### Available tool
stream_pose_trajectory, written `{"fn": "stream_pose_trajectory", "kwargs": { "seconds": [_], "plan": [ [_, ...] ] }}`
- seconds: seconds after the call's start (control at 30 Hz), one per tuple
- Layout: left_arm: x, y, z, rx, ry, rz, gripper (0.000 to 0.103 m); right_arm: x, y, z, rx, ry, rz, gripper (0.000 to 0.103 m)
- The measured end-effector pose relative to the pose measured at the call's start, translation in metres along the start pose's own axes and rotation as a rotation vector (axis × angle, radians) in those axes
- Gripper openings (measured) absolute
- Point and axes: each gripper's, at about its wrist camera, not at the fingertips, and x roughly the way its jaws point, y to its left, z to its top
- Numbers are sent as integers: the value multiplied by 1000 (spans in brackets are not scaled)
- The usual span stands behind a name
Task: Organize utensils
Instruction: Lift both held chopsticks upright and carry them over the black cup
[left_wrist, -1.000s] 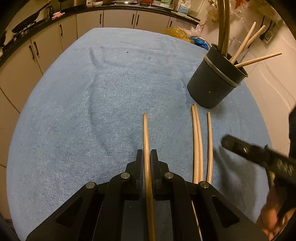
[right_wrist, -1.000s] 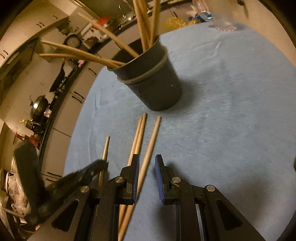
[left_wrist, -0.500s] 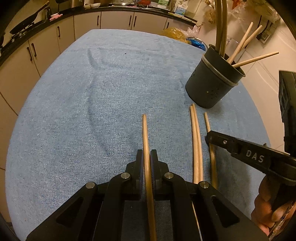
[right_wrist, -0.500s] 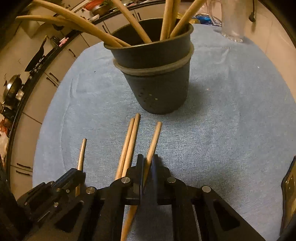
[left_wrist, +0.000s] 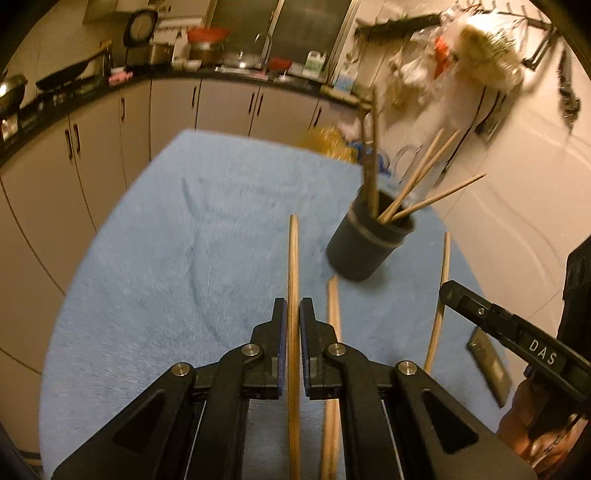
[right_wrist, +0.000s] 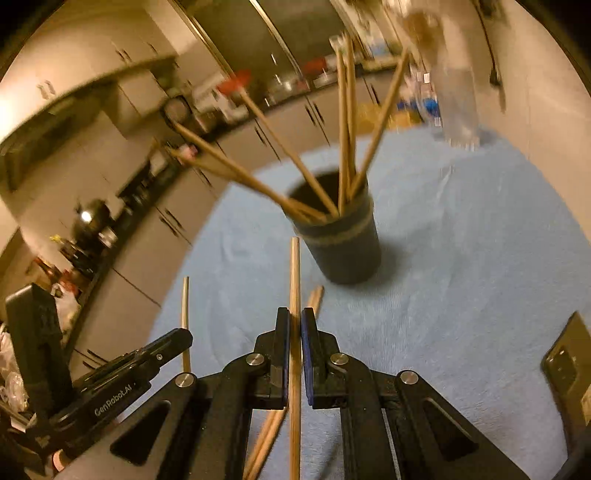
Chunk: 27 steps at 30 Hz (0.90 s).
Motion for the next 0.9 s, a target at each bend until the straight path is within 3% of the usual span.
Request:
{"fn": "stream_pose_trajectory", "kwargs": {
  "seconds": [0.13, 0.3, 0.9],
  "plan": [
    [-21, -14, 3, 32, -54, 5, 6, -25, 12, 0, -34, -96, 15, 7],
    [-35, -23, 7, 47, -78, -2, 6, -44, 19, 1, -50, -155, 18, 7],
    [-54, -37, 13, 63, -106, 2, 6, -71, 7, 7, -24, -221, 23, 6]
  ]
}}
